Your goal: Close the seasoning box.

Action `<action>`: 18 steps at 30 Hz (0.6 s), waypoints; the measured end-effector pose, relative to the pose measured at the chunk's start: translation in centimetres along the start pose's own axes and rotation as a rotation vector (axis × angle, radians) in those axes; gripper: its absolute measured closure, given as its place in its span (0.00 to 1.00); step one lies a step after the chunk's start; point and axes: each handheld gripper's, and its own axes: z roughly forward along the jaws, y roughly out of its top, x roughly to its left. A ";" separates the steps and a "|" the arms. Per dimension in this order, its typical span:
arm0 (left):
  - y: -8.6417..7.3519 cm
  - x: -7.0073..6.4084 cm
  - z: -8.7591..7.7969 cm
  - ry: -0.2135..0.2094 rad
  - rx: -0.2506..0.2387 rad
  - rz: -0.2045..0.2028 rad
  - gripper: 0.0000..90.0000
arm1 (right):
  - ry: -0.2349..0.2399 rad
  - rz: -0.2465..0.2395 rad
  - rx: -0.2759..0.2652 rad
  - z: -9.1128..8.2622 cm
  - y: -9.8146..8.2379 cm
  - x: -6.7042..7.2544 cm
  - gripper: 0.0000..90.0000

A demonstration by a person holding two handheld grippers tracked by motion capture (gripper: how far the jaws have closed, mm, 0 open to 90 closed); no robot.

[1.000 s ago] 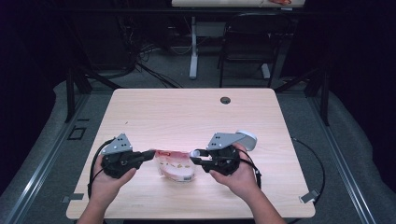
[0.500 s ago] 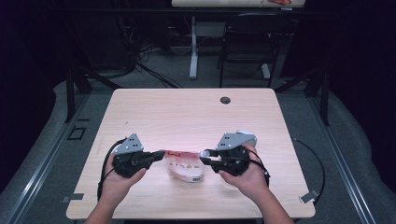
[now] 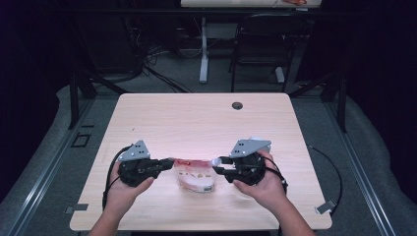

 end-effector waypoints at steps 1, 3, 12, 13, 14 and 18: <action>0.0 0.0 0.0 0.000 -0.004 0.000 0.95 | -0.001 -0.002 -0.001 -0.1 0.1 0.0 0.71; 0.0 0.0 -0.1 0.001 -0.008 -0.003 0.95 | 0.001 -0.008 0.002 -0.3 0.3 0.0 0.70; 0.0 0.0 -1.0 -0.004 -0.019 -0.013 0.90 | -0.001 -0.031 -0.003 -1.1 1.3 0.1 0.69; 0.0 0.0 -1.1 -0.003 -0.021 -0.013 0.90 | -0.004 -0.038 -0.001 -1.2 1.4 0.1 0.69; 0.0 0.0 -1.2 0.000 -0.021 -0.015 0.89 | -0.006 -0.036 -0.004 -1.3 1.5 0.2 0.69; -0.1 0.1 -1.5 0.004 -0.022 -0.018 0.87 | -0.003 -0.047 0.000 -1.4 2.2 0.3 0.69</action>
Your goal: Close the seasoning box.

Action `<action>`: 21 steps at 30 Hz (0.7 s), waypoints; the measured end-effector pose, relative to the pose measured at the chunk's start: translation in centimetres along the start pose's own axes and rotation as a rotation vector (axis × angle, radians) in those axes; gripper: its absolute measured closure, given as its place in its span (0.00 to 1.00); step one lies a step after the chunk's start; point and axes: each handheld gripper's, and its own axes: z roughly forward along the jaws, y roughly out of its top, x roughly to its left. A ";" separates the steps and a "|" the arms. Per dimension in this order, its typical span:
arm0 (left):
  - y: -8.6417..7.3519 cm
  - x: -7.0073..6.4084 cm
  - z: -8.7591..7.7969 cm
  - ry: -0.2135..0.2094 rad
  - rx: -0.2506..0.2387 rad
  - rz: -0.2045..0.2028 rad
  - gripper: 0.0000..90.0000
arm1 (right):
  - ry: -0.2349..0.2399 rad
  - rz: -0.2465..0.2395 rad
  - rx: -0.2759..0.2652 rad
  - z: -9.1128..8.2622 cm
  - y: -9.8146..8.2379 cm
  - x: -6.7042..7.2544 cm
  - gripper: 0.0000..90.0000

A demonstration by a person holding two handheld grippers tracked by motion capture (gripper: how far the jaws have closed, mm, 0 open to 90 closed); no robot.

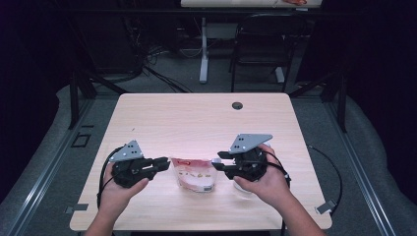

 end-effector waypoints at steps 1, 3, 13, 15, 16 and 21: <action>0.0 0.1 -0.1 -0.001 -0.001 -0.003 0.86 | 0.000 -0.001 -0.004 0.0 0.1 0.0 0.69; -0.2 0.3 -0.3 -0.002 -0.003 -0.010 0.86 | 0.001 -0.008 -0.006 0.0 0.4 0.1 0.69; -0.5 1.1 -1.1 0.017 -0.014 -0.035 0.86 | -0.001 -0.031 0.009 0.3 1.8 0.3 0.65; -0.6 1.2 -1.1 0.019 -0.010 -0.035 0.85 | -0.009 -0.037 0.016 0.6 2.0 0.4 0.64; -0.6 1.2 -1.2 0.019 -0.009 -0.037 0.85 | -0.009 -0.043 0.023 0.6 2.2 0.4 0.64; -0.7 1.4 -1.2 0.020 -0.002 -0.040 0.85 | -0.003 -0.066 0.046 1.2 3.0 0.6 0.65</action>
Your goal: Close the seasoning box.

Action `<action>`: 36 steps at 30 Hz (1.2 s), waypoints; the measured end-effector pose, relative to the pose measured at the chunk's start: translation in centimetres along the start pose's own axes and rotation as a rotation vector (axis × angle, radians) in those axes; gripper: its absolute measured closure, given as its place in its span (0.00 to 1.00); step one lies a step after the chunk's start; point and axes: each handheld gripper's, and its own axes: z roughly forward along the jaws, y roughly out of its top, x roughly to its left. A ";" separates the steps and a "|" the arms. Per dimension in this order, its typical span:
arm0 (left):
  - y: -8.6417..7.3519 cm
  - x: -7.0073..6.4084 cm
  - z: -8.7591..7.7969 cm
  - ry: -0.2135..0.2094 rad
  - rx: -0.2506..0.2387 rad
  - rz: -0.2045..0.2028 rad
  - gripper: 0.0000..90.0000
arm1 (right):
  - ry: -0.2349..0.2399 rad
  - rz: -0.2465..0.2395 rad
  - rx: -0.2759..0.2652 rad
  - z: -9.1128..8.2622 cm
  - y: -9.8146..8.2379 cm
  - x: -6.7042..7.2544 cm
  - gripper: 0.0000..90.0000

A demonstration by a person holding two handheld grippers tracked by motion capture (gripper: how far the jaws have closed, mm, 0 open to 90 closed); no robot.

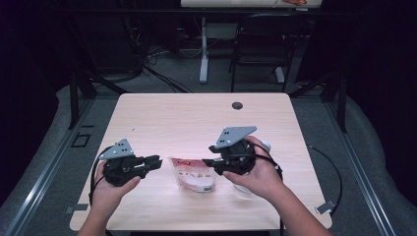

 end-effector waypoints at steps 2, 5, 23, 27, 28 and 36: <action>0.0 0.1 0.0 0.003 0.006 0.001 0.84 | 0.009 -0.009 0.007 0.2 0.3 0.0 0.65; -0.1 0.1 -0.1 0.003 0.004 -0.007 0.84 | 0.010 -0.017 0.026 0.5 0.6 0.0 0.67; -0.3 0.5 -0.5 0.012 0.003 -0.011 0.83 | 0.056 -0.060 0.082 3.3 2.5 0.4 0.74; -0.3 0.4 -0.6 0.015 0.000 -0.010 0.83 | 0.080 -0.064 0.087 4.1 2.9 0.6 0.74; -0.2 0.4 -0.7 0.013 0.003 -0.008 0.83 | 0.092 -0.060 0.094 4.3 3.0 0.7 0.73; -0.4 0.5 -0.6 0.017 0.004 -0.011 0.83 | 0.108 -0.087 0.120 5.7 3.8 1.2 0.75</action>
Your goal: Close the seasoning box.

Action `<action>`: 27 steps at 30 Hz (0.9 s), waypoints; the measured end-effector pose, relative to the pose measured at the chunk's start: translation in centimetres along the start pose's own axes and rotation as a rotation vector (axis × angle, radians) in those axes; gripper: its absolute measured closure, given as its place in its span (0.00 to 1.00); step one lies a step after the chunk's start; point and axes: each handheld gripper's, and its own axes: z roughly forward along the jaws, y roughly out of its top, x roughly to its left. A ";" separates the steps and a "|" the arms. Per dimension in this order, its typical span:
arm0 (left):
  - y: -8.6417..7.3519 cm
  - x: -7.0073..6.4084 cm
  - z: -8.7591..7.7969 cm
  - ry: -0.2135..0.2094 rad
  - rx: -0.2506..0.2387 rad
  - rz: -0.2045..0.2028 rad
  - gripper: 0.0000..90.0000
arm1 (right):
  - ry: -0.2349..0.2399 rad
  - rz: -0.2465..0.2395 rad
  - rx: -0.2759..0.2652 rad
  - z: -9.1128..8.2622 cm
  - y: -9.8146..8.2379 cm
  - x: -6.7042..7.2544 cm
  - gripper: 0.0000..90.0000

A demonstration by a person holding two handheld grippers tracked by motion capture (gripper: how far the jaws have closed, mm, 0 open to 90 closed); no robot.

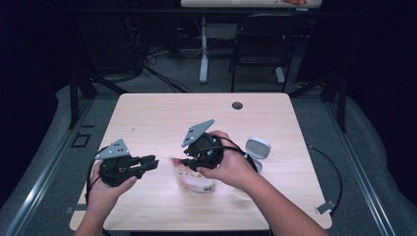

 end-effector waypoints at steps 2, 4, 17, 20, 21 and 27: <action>0.0 0.0 -0.1 0.000 0.000 0.000 0.83 | -0.002 -0.008 0.007 0.2 0.2 0.1 0.75; 0.0 0.0 -0.1 0.000 -0.001 0.000 0.83 | 0.002 -0.009 0.010 0.5 0.4 0.1 0.75; -0.1 0.1 0.0 -0.001 0.001 -0.004 0.82 | 0.018 -0.016 0.041 1.9 0.8 0.2 0.79; -0.1 0.1 0.0 -0.002 0.001 -0.005 0.82 | 0.021 -0.023 0.059 2.1 0.9 0.1 0.80; 0.0 0.1 0.0 -0.002 0.001 -0.003 0.82 | 0.021 -0.023 0.062 2.2 0.9 0.1 0.80; -0.1 0.1 -0.1 0.000 0.001 -0.004 0.82 | 0.019 -0.033 0.086 2.8 1.2 0.1 0.82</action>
